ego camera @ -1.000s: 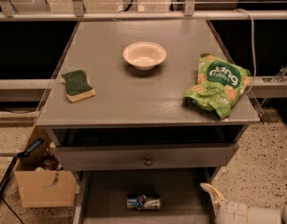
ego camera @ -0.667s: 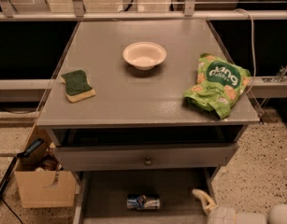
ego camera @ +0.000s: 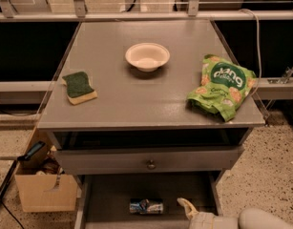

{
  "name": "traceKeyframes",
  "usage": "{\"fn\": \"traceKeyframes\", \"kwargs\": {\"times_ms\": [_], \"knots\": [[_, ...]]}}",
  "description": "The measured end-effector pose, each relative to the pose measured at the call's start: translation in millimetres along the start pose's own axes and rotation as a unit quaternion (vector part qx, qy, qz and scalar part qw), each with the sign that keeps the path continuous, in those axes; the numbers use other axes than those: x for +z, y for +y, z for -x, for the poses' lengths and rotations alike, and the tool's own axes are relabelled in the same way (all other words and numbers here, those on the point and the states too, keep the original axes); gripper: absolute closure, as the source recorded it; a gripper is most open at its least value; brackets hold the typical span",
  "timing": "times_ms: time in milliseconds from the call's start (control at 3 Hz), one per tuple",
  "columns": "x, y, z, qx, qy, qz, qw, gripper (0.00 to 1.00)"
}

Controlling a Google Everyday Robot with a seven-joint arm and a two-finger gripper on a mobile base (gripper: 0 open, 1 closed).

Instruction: Pick redbull can from middle drawer and place on counter

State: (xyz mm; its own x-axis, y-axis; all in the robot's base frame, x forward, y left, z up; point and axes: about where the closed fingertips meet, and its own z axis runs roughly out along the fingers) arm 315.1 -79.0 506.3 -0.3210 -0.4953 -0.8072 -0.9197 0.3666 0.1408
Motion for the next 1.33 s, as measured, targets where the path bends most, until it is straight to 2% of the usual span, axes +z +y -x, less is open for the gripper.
{"fn": "traceKeyframes", "kwargs": {"times_ms": [333,667,1000,1333], "knots": [[35.9,-23.5,-10.3,-0.014,-0.008,-0.004,0.9999,0.0],[97.0,-68.1,-47.6,-0.03,-0.012,-0.022,0.9992,0.0],[97.0,-68.1,-47.6,-0.03,-0.012,-0.022,0.9992,0.0],[127.7,-93.0,-51.0,-0.036,0.008,-0.018,0.9991,0.0]]}}
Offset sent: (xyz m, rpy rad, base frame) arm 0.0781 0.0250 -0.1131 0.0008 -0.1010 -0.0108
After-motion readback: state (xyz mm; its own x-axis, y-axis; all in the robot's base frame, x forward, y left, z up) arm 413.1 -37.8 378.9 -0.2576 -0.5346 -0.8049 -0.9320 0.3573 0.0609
